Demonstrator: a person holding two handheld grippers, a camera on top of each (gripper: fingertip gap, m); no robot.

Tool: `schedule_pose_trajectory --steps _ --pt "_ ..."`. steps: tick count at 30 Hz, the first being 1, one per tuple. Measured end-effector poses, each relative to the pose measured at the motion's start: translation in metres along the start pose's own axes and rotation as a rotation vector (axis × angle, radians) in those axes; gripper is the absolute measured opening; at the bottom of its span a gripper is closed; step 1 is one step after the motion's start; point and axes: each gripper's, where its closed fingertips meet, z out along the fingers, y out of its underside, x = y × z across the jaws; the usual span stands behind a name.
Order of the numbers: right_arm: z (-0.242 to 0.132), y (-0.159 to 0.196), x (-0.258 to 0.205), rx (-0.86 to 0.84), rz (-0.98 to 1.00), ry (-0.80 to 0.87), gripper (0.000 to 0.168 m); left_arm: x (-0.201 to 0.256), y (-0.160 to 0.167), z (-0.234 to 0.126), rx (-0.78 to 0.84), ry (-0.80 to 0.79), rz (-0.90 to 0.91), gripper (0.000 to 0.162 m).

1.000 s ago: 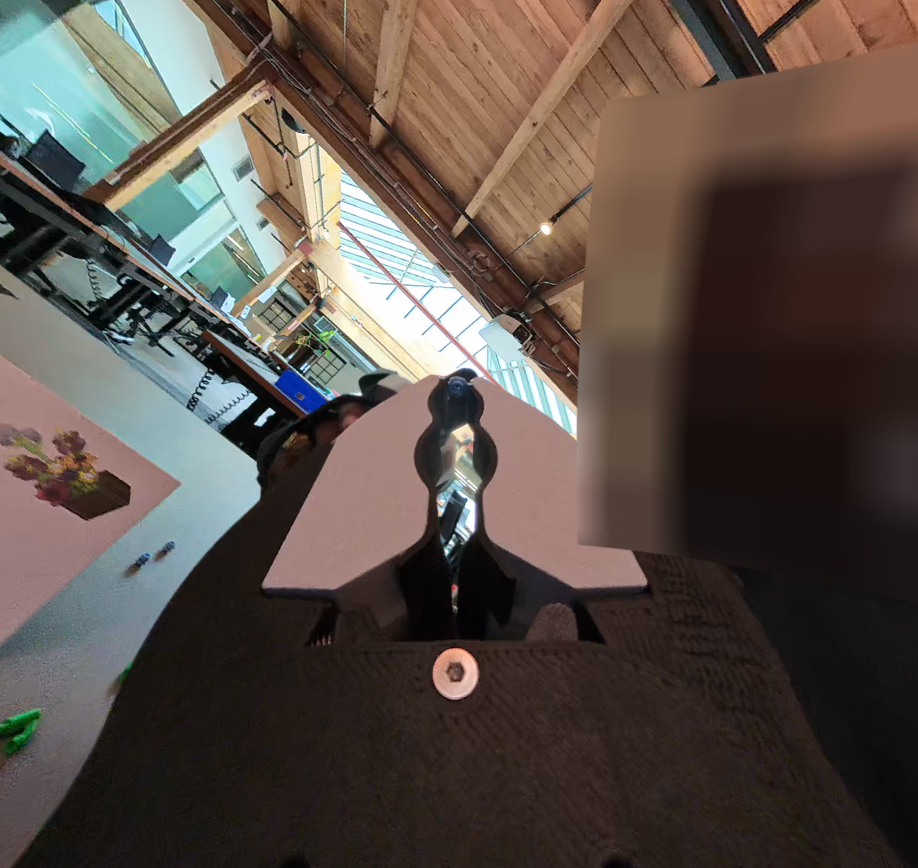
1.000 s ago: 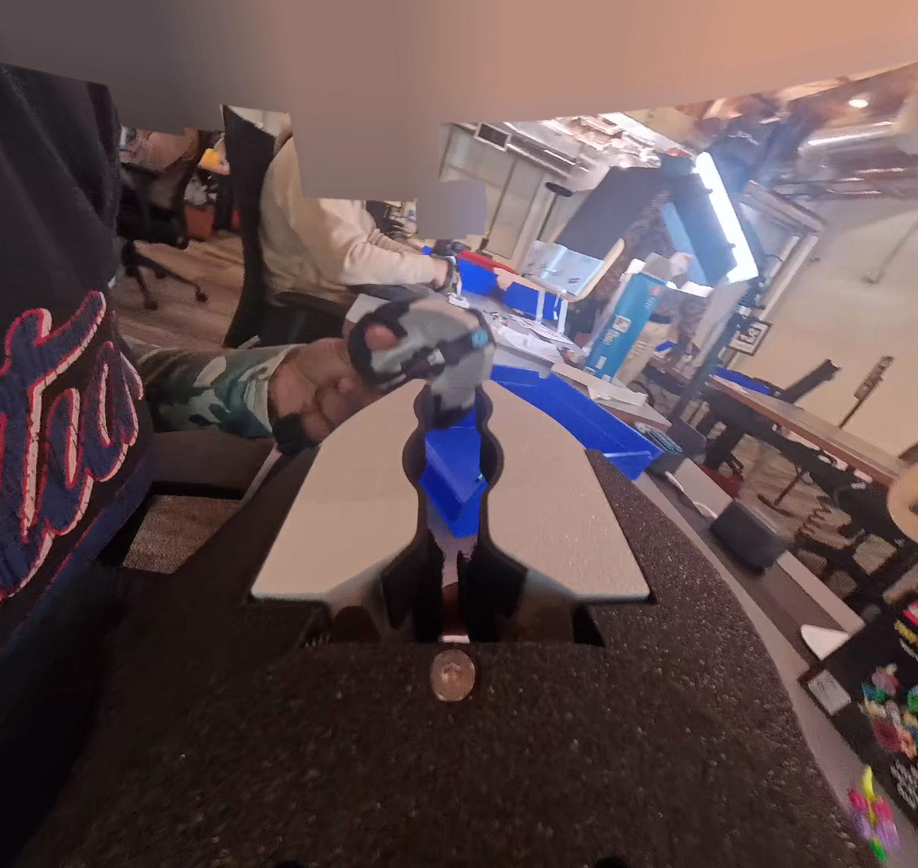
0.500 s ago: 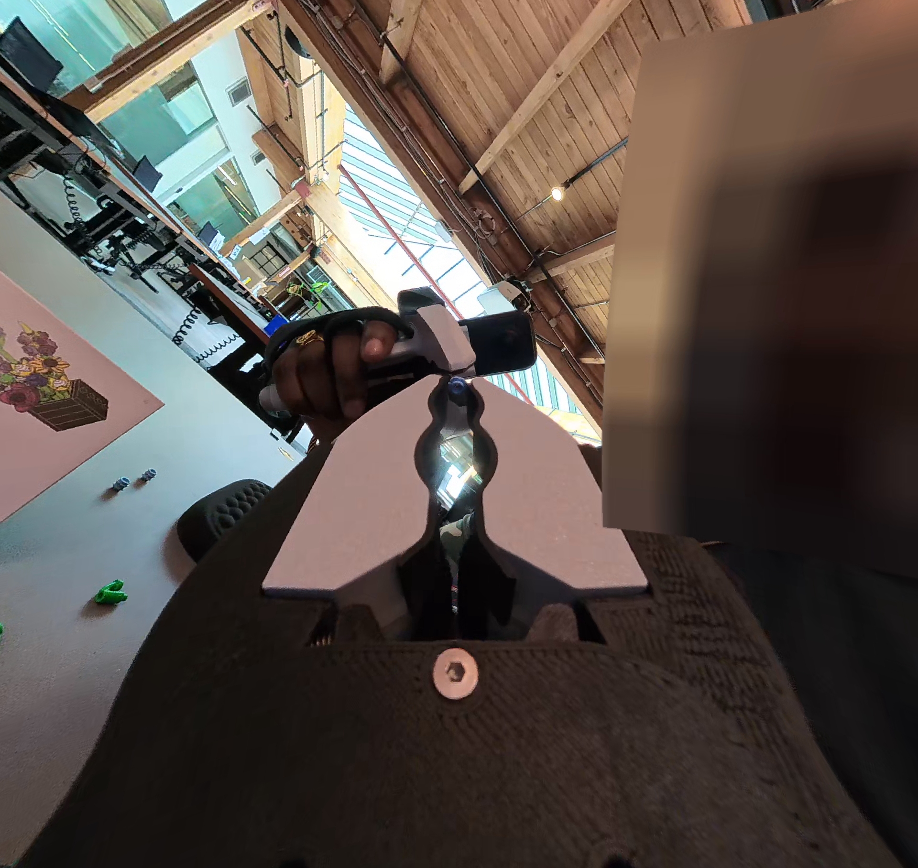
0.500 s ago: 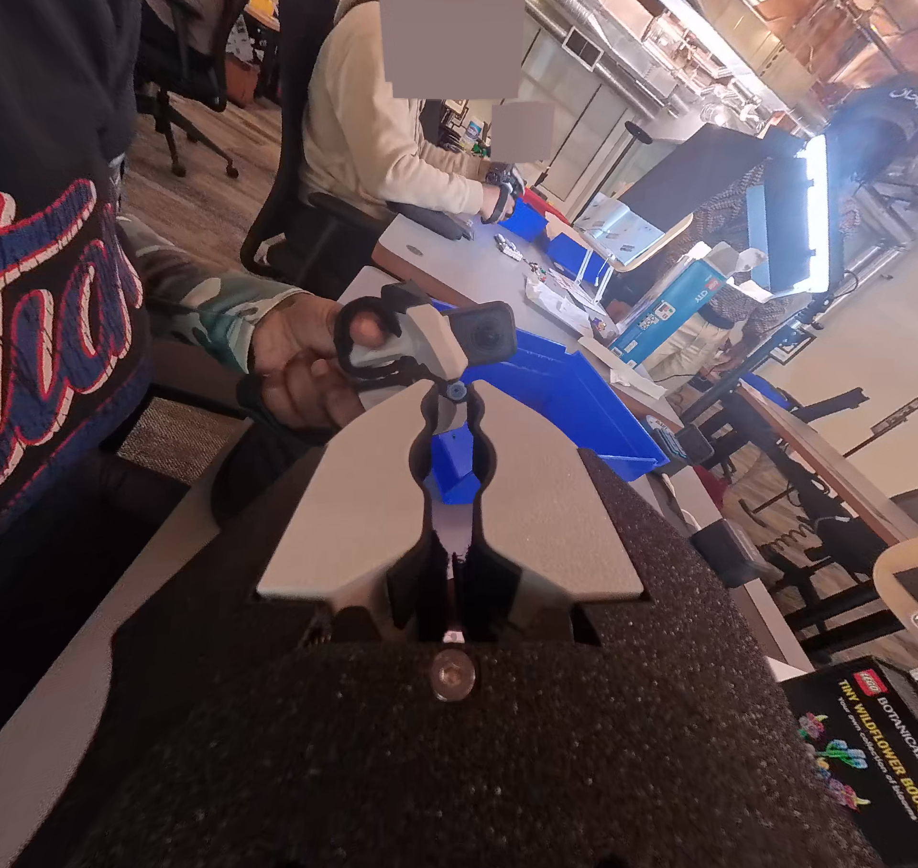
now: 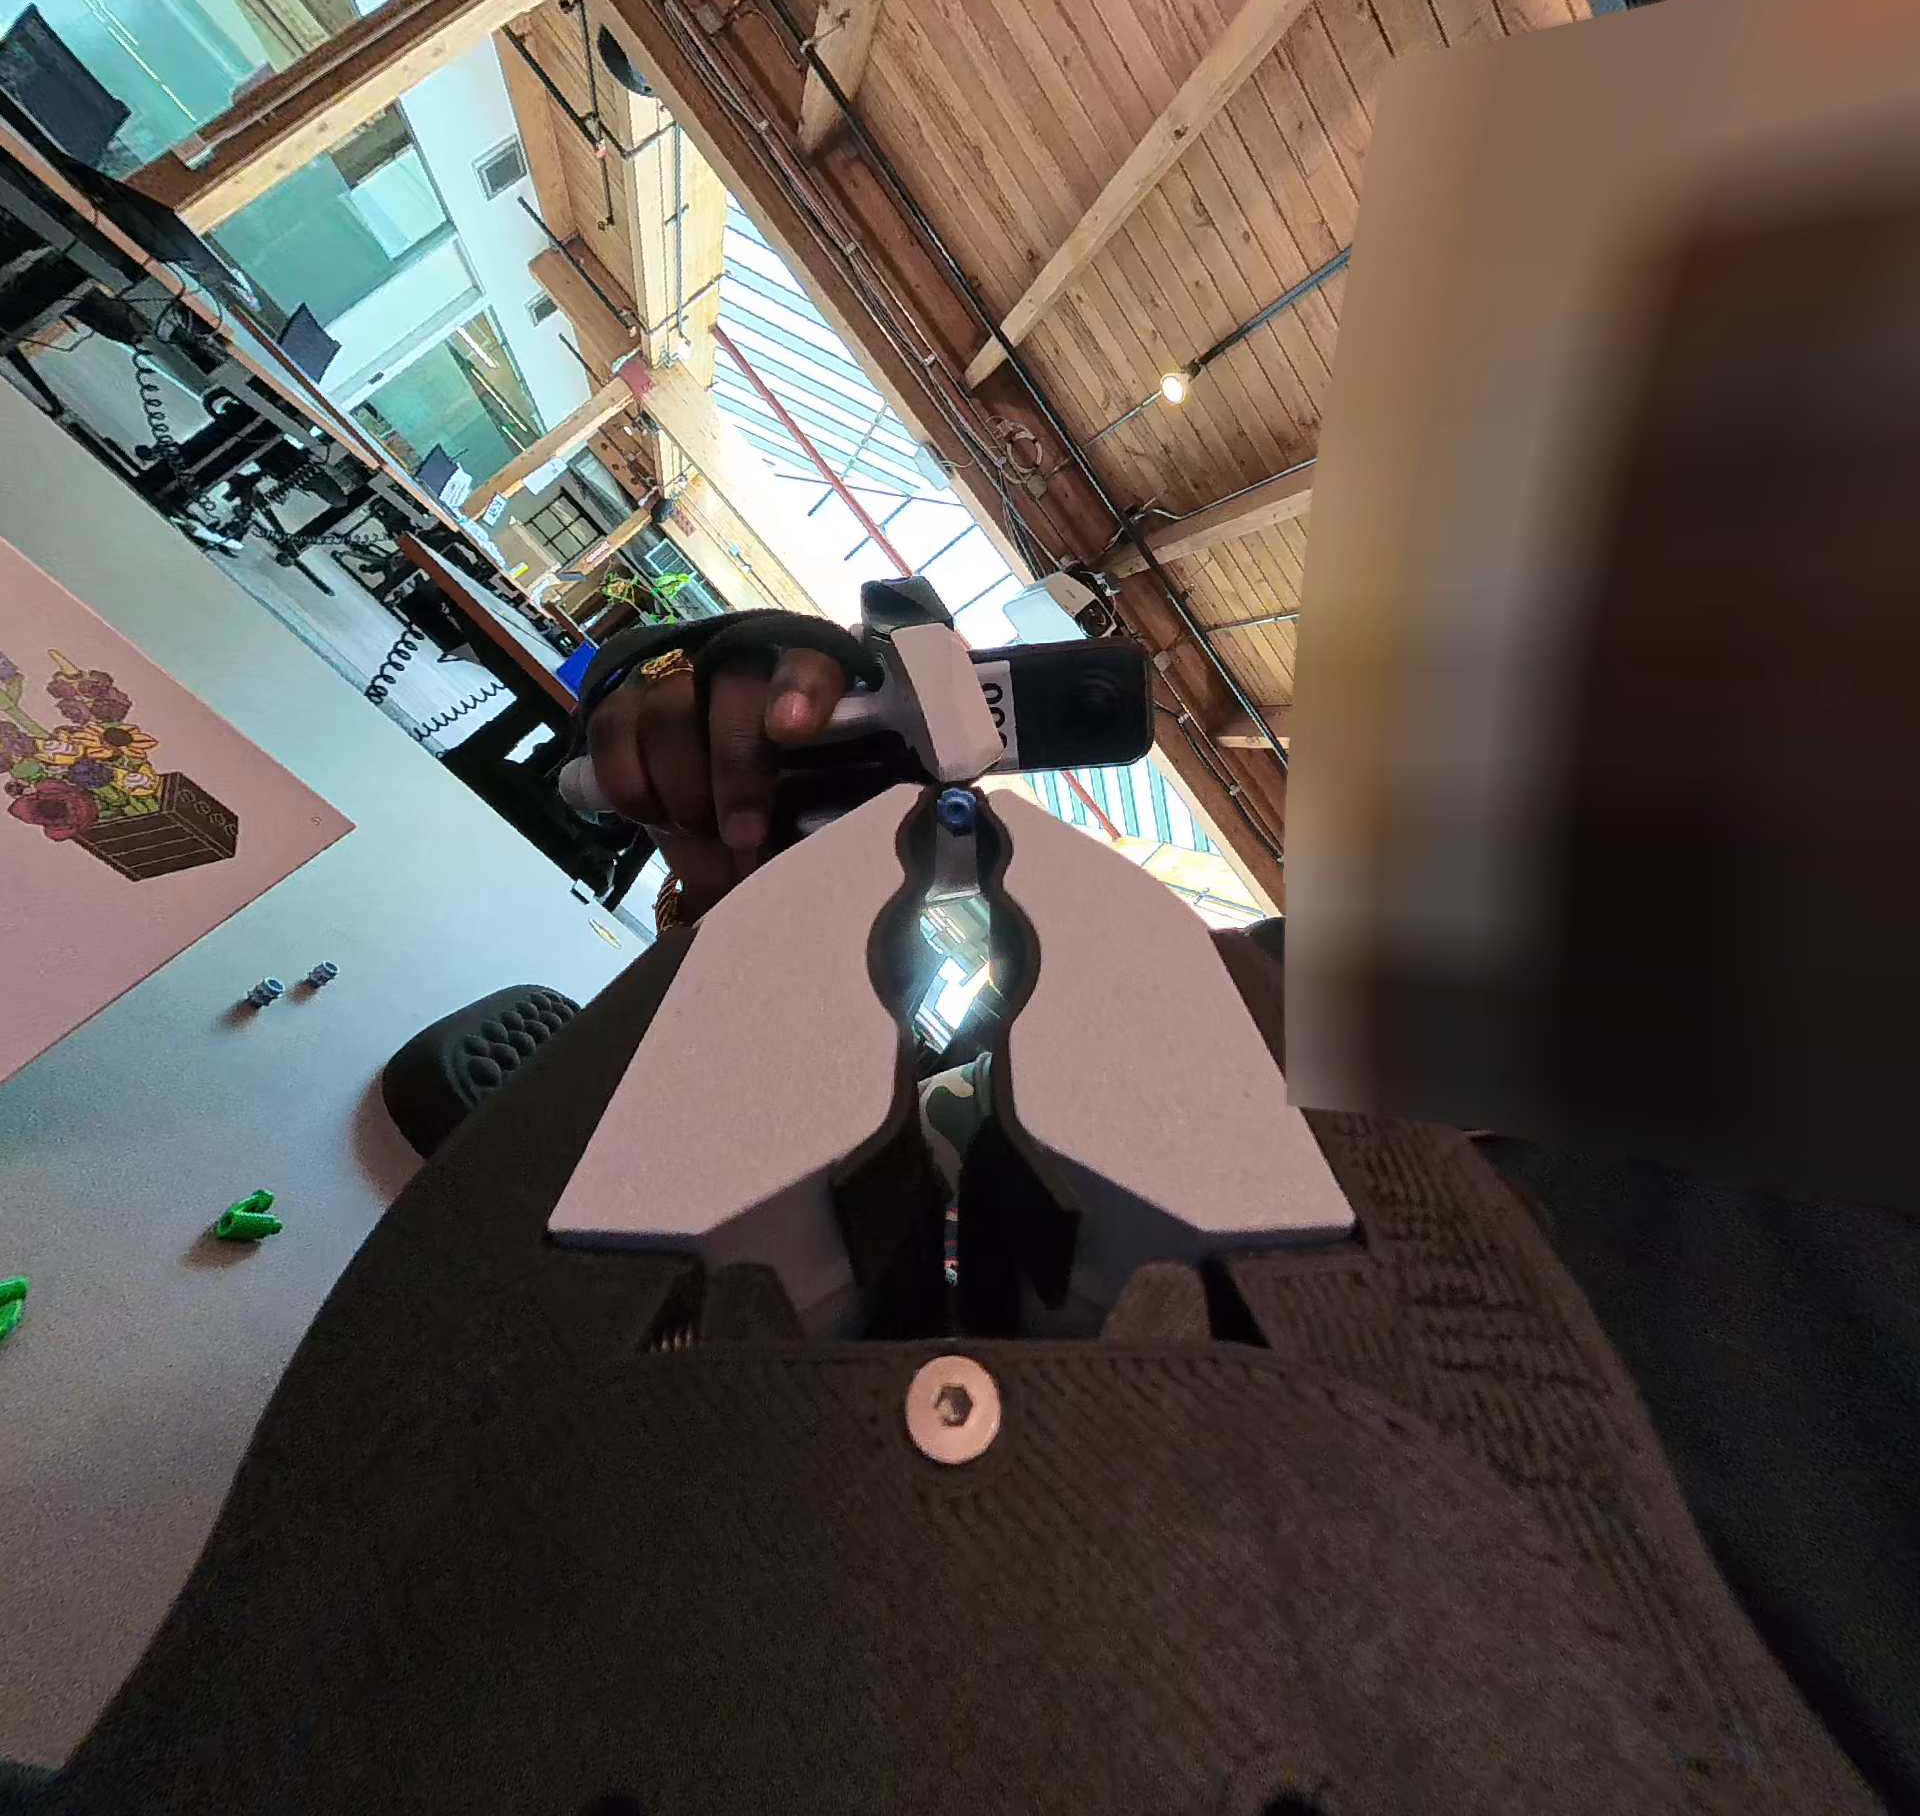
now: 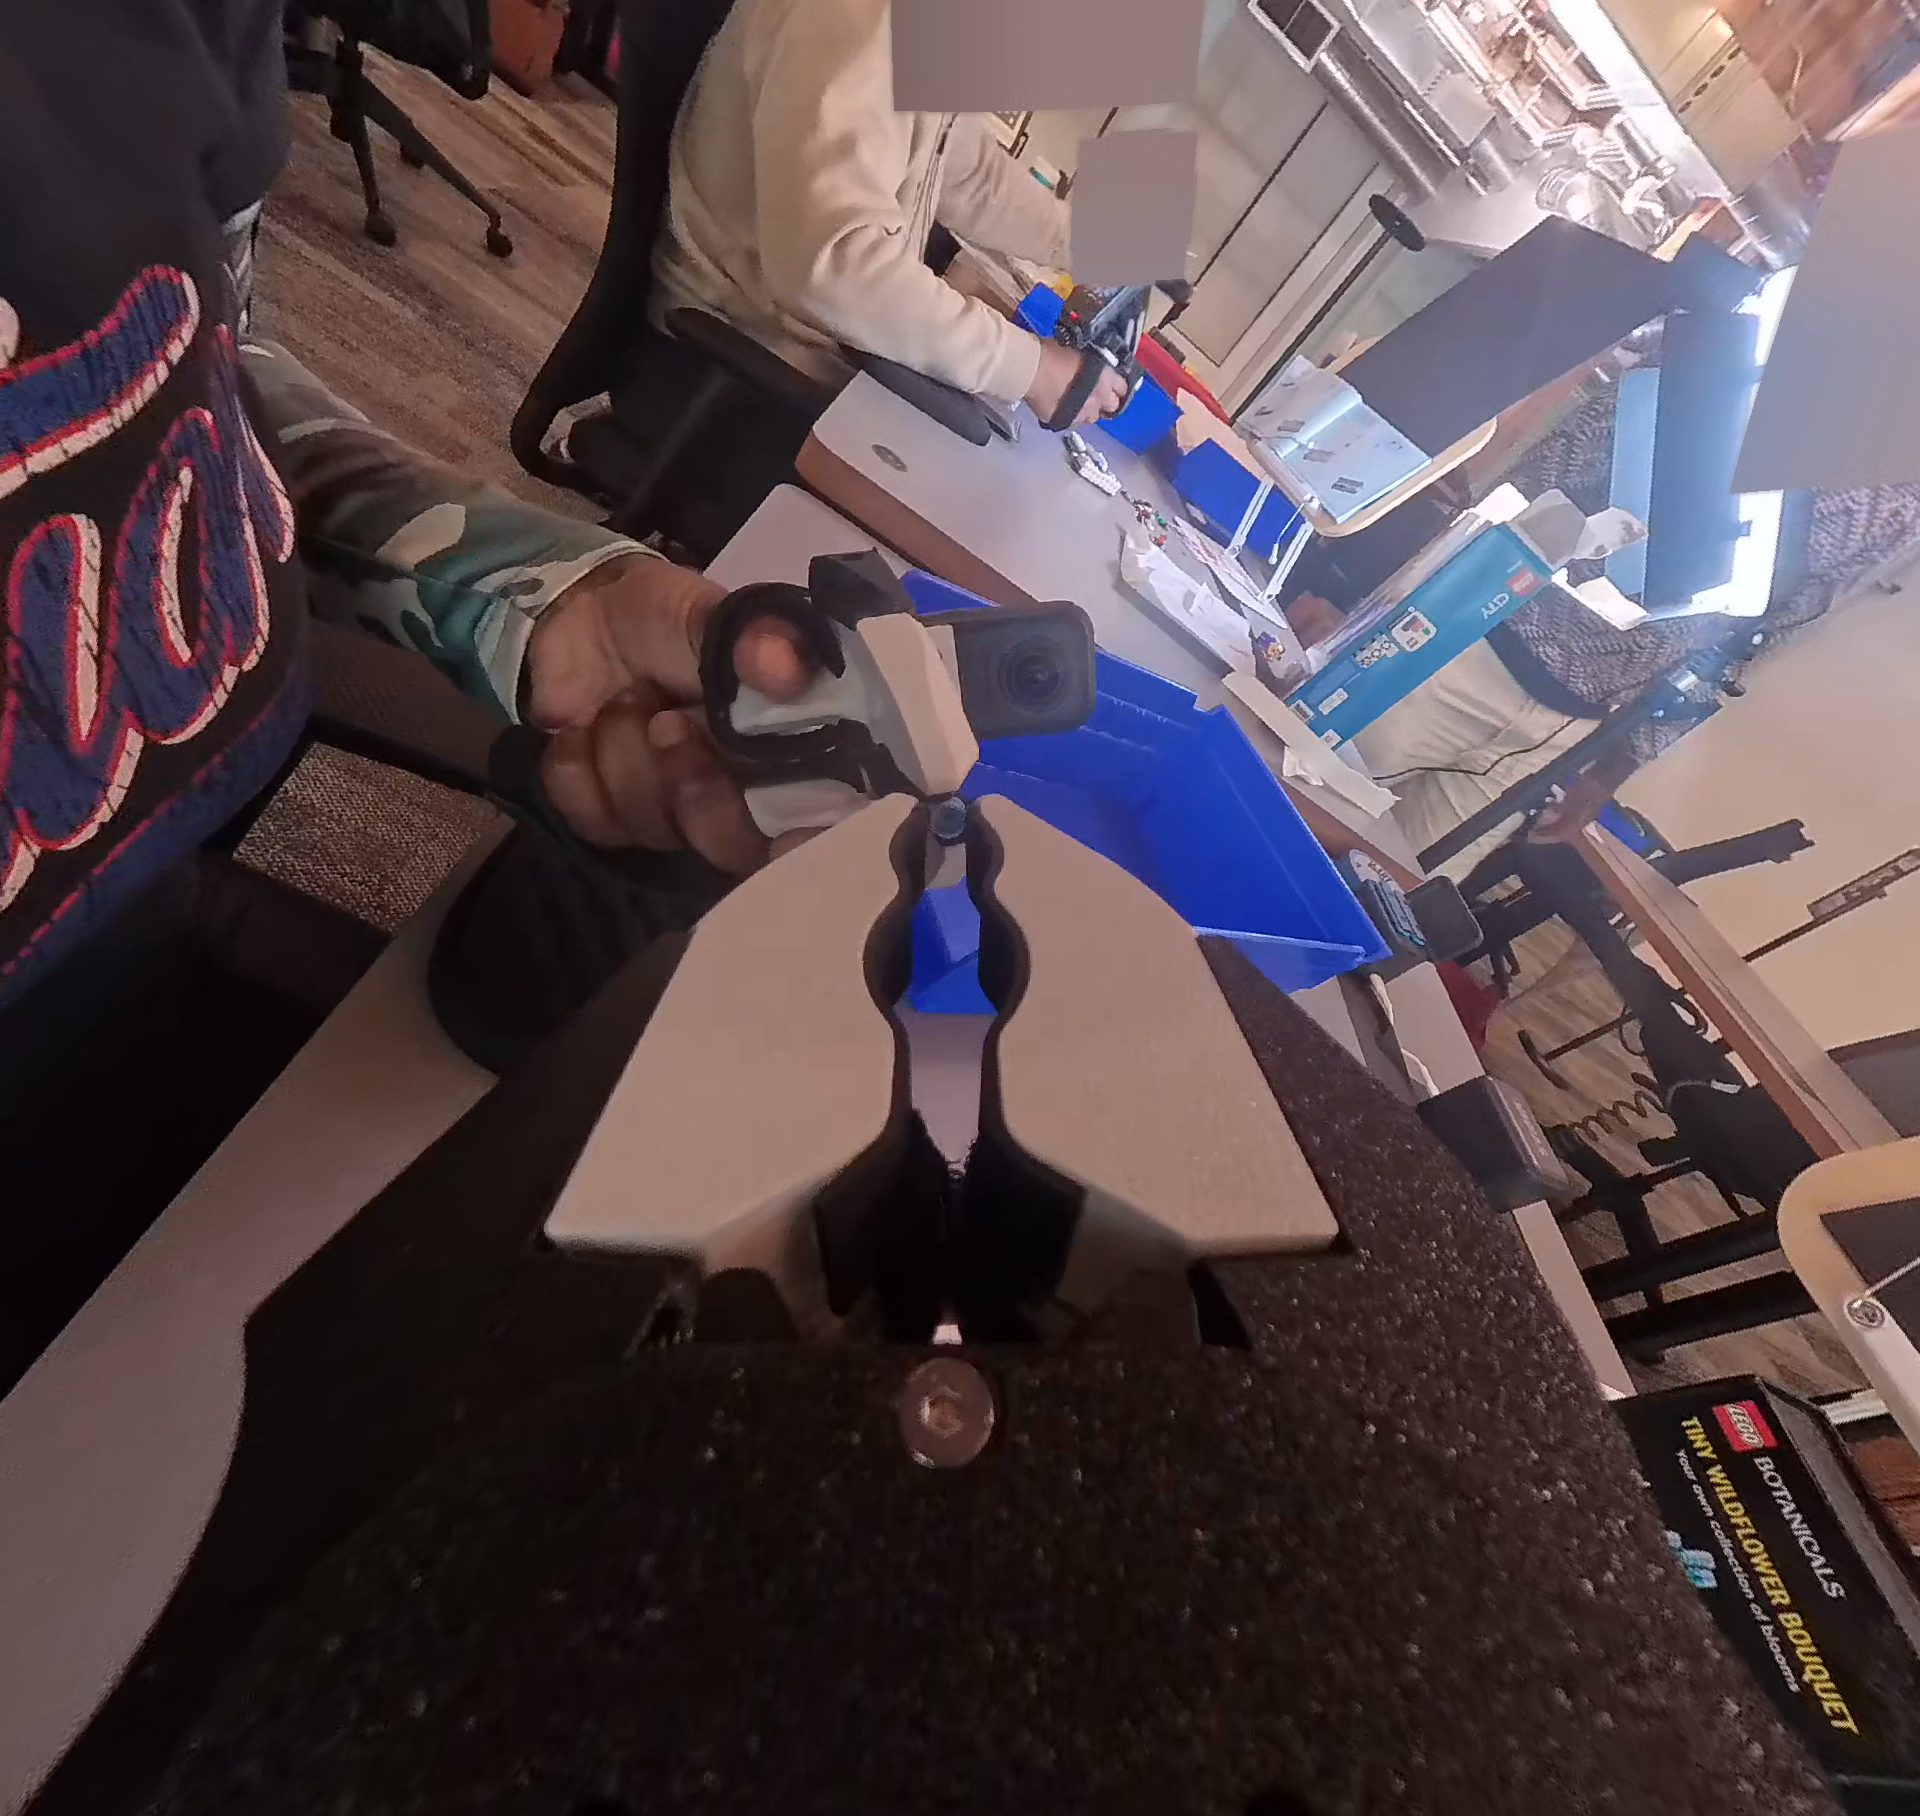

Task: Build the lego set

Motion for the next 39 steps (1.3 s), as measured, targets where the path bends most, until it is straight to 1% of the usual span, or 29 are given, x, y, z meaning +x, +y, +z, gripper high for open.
schedule_pose_trajectory --steps 3,5,6,8,11,14,16,18,24,29,39 --pt "-0.002 0.002 0.0 -0.017 0.008 -0.013 0.006 -0.002 0.001 0.001 -0.021 -0.022 0.026 0.008" --pt "-0.007 0.007 0.003 -0.046 0.031 -0.012 0.006 -0.008 0.001 -0.001 -0.071 -0.098 0.12 0.017" --pt "-0.011 0.012 0.002 -0.079 0.059 -0.027 0.006 -0.013 0.0 -0.005 -0.106 -0.165 0.198 0.022" --pt "-0.021 0.035 -0.006 -0.212 0.156 -0.086 0.006 -0.024 -0.003 -0.016 -0.187 -0.333 0.383 0.028" --pt "-0.036 0.082 -0.04 -0.481 0.357 -0.224 0.007 -0.036 -0.012 -0.037 -0.283 -0.565 0.622 0.033" --pt "-0.044 0.116 -0.075 -0.667 0.511 -0.315 0.007 -0.044 -0.013 -0.053 -0.346 -0.691 0.729 0.037" --pt "-0.048 0.134 -0.092 -0.775 0.528 -0.351 0.007 -0.049 -0.008 -0.058 -0.376 -0.721 0.735 0.041" --pt "-0.05 0.143 -0.102 -0.844 0.525 -0.37 0.007 -0.054 -0.003 -0.062 -0.393 -0.739 0.729 0.043" --pt "-0.054 0.156 -0.113 -0.959 0.505 -0.405 0.007 -0.06 0.004 -0.066 -0.42 -0.753 0.731 0.045" --pt "-0.055 0.159 -0.114 -0.992 0.488 -0.419 0.007 -0.06 0.003 -0.067 -0.429 -0.748 0.734 0.047" --pt "-0.056 0.162 -0.117 -0.994 0.496 -0.413 0.009 -0.06 0.005 -0.07 -0.446 -0.75 0.735 0.047"
